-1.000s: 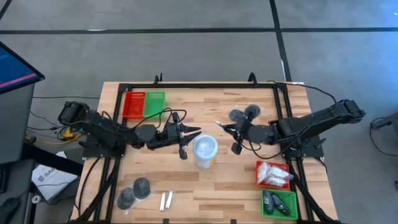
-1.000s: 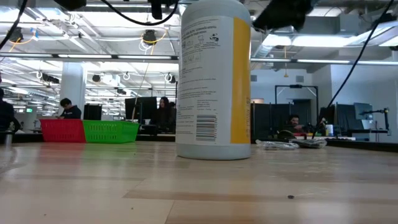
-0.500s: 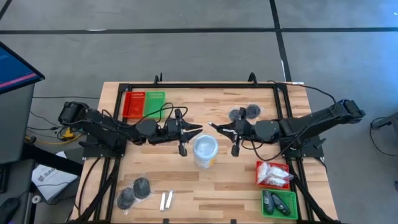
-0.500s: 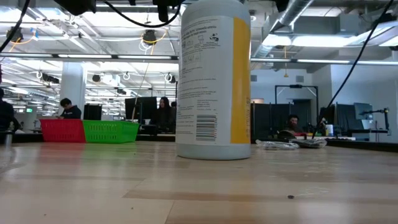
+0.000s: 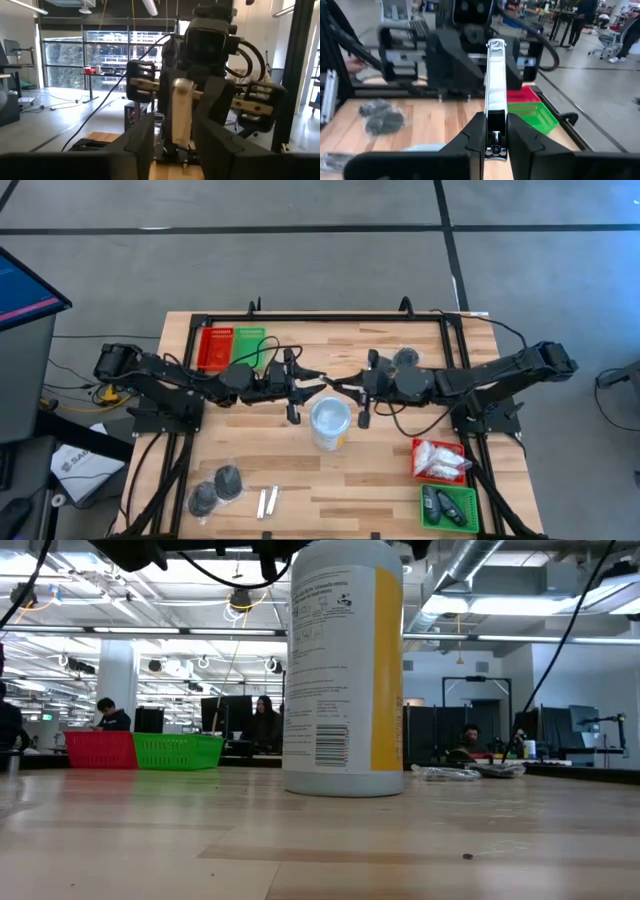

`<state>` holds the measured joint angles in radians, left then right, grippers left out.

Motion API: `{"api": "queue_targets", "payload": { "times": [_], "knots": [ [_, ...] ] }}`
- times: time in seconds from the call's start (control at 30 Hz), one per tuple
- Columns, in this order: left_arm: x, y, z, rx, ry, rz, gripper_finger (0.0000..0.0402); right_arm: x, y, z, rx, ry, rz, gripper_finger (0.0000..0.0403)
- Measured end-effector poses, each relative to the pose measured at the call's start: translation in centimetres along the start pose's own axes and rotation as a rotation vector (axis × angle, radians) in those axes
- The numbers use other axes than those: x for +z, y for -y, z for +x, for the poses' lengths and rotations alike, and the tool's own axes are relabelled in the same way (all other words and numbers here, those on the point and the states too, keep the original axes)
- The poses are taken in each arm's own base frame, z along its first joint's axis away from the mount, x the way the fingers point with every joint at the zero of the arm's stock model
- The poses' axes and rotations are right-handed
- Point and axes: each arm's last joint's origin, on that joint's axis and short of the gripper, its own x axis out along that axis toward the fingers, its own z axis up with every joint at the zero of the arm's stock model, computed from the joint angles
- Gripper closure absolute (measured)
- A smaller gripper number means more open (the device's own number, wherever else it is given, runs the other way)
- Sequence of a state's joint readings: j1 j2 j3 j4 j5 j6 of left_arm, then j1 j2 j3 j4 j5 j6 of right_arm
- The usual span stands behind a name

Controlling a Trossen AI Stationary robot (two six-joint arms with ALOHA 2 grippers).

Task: Pick & Place Travel size toiletries
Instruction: Put the silver nail clipper into the top red basket

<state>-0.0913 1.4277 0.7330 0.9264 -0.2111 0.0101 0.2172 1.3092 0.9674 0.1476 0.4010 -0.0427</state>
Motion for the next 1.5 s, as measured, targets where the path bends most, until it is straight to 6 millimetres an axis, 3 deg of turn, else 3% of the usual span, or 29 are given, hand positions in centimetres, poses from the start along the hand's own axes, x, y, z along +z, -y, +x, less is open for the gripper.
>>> {"api": "queue_targets", "payload": {
  "times": [0.43, 0.57, 0.8, 1.0, 1.3, 1.5],
  "knots": [
    [0.2, 0.0, 0.0, -0.064, 0.02, 0.001, 0.0254, 0.8, -0.2, 2.8, 0.016, -0.017, -0.047, 0.0361],
    [0.2, 0.0, 0.0, -0.064, 0.019, 0.003, 0.0279, 0.8, -0.2, 3.1, 0.014, -0.023, -0.056, 0.0361],
    [0.2, 0.0, 0.0, -0.097, 0.02, 0.01, 0.0363, 1.0, -0.1, 2.9, 0.03, -0.02, -0.056, 0.0361],
    [0.2, 0.0, 0.0, -0.097, 0.018, 0.013, 0.0364, 1.0, -0.1, 2.9, 0.03, -0.021, -0.056, 0.0355],
    [0.0, -0.7, 0.1, -0.072, -0.02, 0.026, 0.0364, 0.7, 0.0, 2.9, 0.026, -0.054, -0.085, 0.0303],
    [1.3, -1.2, -1.2, -0.036, -0.025, 0.028, 0.0364, 0.3, 0.5, 3.0, 0.01, -0.086, -0.084, 0.0271]
  ]
}}
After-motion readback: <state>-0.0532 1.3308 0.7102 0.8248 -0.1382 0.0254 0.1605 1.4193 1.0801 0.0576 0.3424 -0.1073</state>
